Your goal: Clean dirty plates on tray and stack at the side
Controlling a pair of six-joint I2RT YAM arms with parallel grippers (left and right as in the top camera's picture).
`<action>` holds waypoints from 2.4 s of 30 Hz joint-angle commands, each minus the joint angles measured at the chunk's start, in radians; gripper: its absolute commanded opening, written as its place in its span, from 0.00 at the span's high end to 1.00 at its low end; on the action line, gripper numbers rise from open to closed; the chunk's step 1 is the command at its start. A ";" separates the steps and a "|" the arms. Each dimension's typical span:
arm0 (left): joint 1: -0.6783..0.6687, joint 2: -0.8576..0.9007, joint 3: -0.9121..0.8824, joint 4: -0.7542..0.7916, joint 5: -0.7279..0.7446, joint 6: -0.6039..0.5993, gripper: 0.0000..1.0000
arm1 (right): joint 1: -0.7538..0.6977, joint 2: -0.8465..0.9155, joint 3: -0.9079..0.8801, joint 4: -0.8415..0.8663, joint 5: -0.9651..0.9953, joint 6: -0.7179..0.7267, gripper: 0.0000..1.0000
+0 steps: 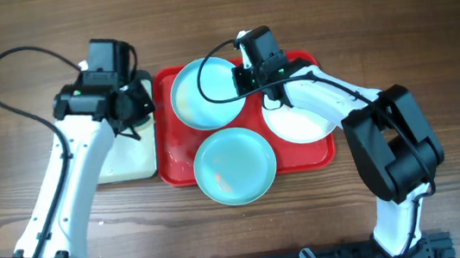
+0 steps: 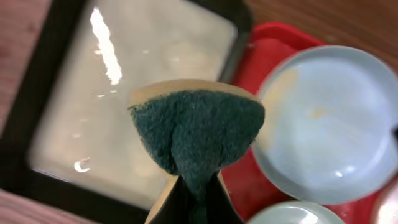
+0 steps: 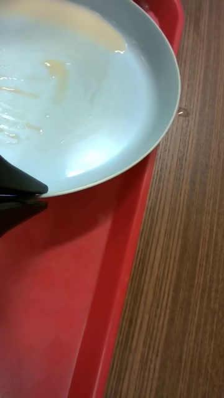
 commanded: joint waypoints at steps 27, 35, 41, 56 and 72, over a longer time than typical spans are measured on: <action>0.211 -0.007 -0.135 0.043 -0.040 0.061 0.96 | 0.071 -0.023 0.423 -0.245 -0.033 -0.001 0.96; 0.211 -0.008 -0.135 0.040 0.010 0.062 0.96 | 0.227 -0.021 0.415 -0.117 0.207 -0.029 0.96; 0.211 -0.076 -0.135 0.008 0.065 0.060 0.96 | 0.320 0.003 0.415 -0.014 0.387 -0.201 0.96; 0.210 -0.174 -0.140 -0.034 0.098 0.034 0.96 | 0.386 0.019 0.415 0.175 0.396 -0.678 0.96; 0.209 -0.174 -0.140 -0.036 0.098 0.034 0.96 | 0.490 0.019 0.415 0.378 0.404 -1.258 0.96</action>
